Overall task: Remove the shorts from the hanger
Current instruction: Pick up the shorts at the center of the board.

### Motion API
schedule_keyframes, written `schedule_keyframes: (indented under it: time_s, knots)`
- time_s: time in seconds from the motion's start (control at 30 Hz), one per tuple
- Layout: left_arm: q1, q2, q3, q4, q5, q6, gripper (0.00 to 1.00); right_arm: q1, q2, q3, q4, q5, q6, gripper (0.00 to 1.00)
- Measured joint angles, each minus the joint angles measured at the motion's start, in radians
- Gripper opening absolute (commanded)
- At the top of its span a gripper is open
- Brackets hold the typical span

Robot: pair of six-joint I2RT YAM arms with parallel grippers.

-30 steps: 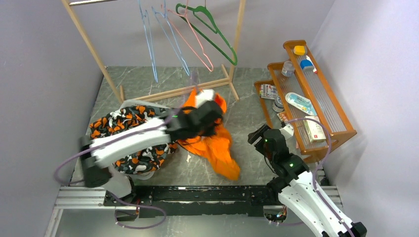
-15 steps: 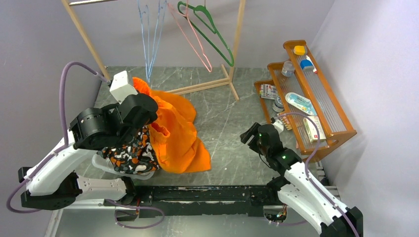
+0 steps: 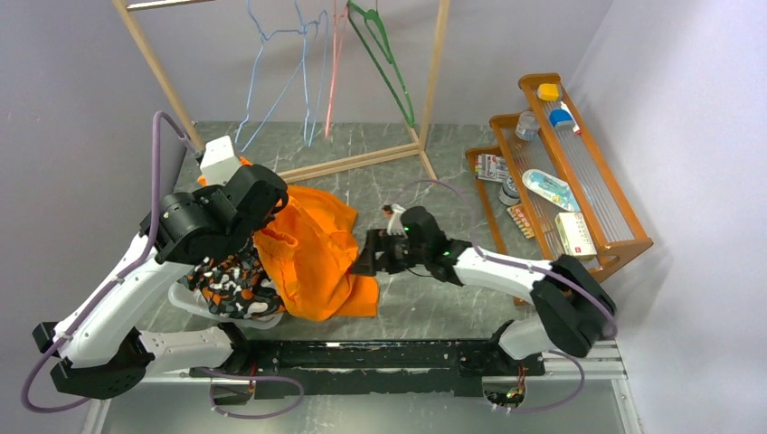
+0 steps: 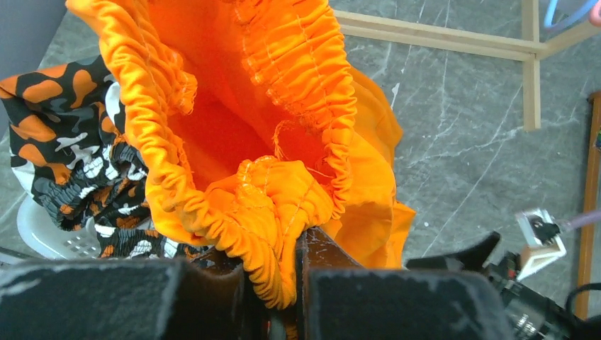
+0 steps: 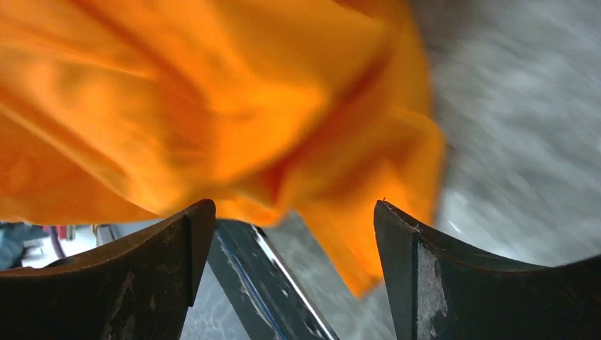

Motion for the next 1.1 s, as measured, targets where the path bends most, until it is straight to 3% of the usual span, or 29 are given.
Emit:
schedule_keyframes:
  time_s: [0.17, 0.33, 0.7, 0.97, 1.03, 1.1]
  knots:
    - [0.005, -0.032, -0.015, -0.003, 0.043, -0.003, 0.07, 0.132, 0.09, 0.075, 0.19, 0.07, -0.077, 0.92]
    - [0.006, -0.074, -0.015, 0.016, 0.106, 0.045, 0.07, 0.194, 0.027, -0.059, 0.446, 0.151, -0.275, 0.94]
    - [0.007, -0.072, 0.059, 0.247, 0.459, 0.319, 0.07, 0.186, 0.096, -0.004, 0.592, -0.018, -0.719, 1.0]
    - [0.007, -0.039, 0.116, 0.348, 0.829, 0.438, 0.07, 0.137, 0.267, 0.227, 0.612, -0.056, -0.794, 0.99]
    - [0.007, -0.023, 0.127, 0.363, 0.896, 0.455, 0.07, 0.132, 0.288, 0.236, 0.66, -0.043, -0.778, 0.81]
    - [0.007, -0.009, 0.131, 0.373, 0.939, 0.468, 0.07, 0.124, 0.303, 0.223, 0.72, -0.027, -0.749, 0.49]
